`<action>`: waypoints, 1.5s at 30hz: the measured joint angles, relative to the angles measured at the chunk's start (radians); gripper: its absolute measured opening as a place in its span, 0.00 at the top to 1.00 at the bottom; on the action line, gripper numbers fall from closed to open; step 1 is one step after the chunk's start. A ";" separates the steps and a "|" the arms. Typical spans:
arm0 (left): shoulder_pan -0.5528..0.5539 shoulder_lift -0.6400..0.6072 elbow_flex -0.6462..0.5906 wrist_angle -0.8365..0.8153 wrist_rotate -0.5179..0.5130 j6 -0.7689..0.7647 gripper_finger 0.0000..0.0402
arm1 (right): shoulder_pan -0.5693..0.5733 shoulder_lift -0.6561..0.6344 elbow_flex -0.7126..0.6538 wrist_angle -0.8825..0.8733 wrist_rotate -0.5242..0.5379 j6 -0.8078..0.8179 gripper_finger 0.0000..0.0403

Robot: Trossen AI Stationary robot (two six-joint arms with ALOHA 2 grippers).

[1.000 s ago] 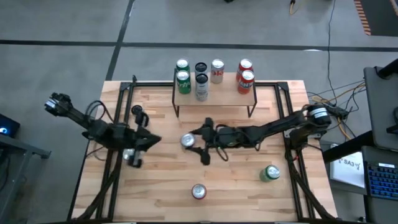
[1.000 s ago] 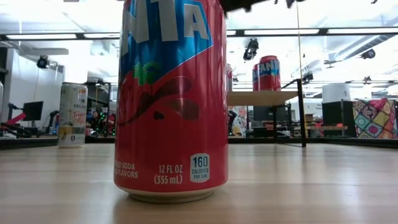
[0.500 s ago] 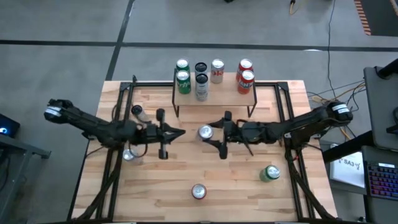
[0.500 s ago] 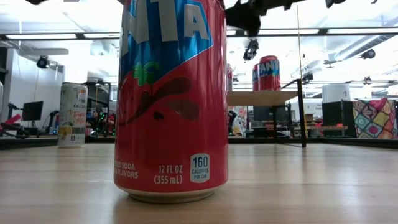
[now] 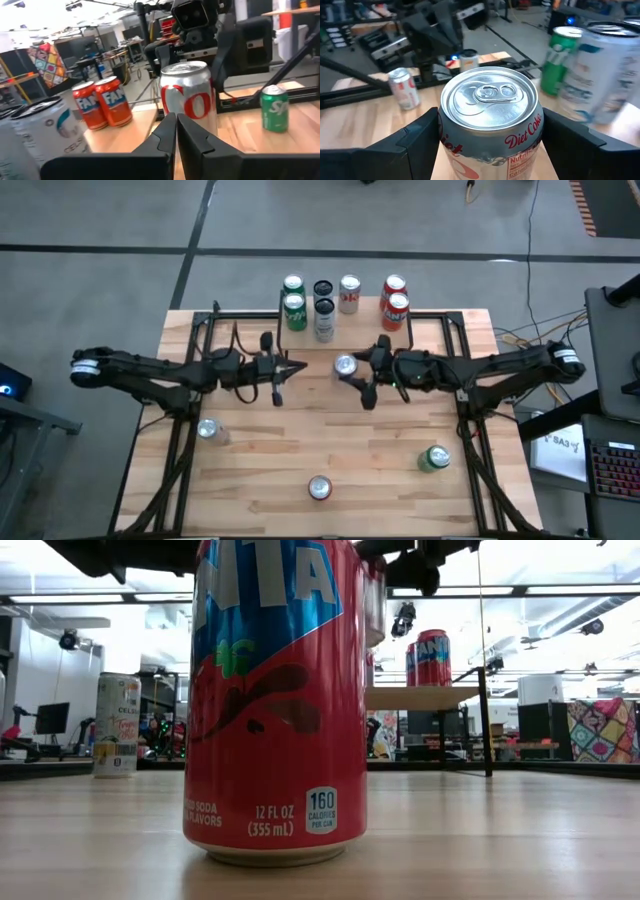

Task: Place canned beverage on shelf
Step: Put the bottom white red soda can on the shelf aligned with the other white red soda can

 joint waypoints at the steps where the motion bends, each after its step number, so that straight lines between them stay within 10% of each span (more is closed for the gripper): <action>1: 0.006 -0.001 0.000 0.000 0.000 0.000 1.00 | -0.009 -0.007 0.006 -0.017 0.001 0.011 0.28; 22: 0.011 -0.075 0.000 -0.013 0.132 -0.055 1.00 | -0.166 -0.182 0.030 -0.209 -0.060 -0.088 0.28; 33: 0.011 -0.082 0.000 0.056 0.236 -0.057 1.00 | -0.363 -0.148 0.028 -0.166 -0.384 -0.144 0.28; 45: 0.012 -0.082 0.000 0.124 0.235 0.078 1.00 | -0.439 -0.014 0.028 -0.132 -0.370 -0.070 0.28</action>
